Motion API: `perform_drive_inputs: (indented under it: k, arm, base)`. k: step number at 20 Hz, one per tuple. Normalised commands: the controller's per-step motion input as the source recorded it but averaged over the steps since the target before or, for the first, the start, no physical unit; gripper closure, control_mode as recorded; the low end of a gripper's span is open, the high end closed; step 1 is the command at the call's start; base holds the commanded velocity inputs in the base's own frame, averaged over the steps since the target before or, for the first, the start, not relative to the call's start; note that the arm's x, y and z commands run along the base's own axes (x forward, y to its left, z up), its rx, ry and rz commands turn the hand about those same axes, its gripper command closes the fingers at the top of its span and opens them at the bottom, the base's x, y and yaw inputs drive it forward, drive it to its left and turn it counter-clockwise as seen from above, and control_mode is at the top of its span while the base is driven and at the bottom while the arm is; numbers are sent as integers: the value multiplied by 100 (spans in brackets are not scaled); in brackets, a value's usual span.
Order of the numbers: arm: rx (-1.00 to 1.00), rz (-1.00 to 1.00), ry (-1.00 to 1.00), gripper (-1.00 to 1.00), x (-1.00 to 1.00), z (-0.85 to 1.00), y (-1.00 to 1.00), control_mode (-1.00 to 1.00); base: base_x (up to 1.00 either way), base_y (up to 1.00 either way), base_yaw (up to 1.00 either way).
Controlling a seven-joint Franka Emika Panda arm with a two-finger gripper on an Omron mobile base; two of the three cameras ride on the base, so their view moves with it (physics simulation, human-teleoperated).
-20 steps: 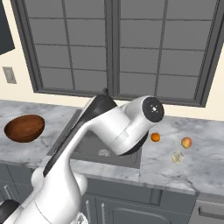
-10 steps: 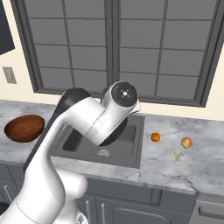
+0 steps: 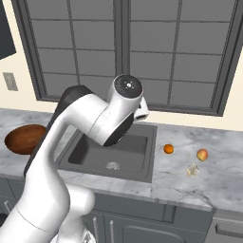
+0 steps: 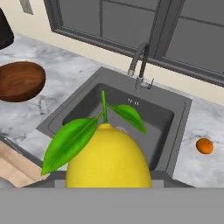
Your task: There is a mixed pile of frozen fruits and vegetables on the counter. Locate all the frozen vegetables and place the items in a bowl on the counter. Take all the frozen fruits and defrost them in a running sink.
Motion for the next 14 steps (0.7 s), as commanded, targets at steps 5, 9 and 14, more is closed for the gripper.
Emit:
perform_drive_inputs:
  k: [5,9,14]
  arm:
    - [0,0,4,100,-1,7,0,-100]
    - [2,0,0,100,-5,0,10,-100]
    - [-2,-2,-2,100,-7,8,45,-100]
  base:
    - [0,0,0]
    - [0,0,0]
    - [0,0,0]
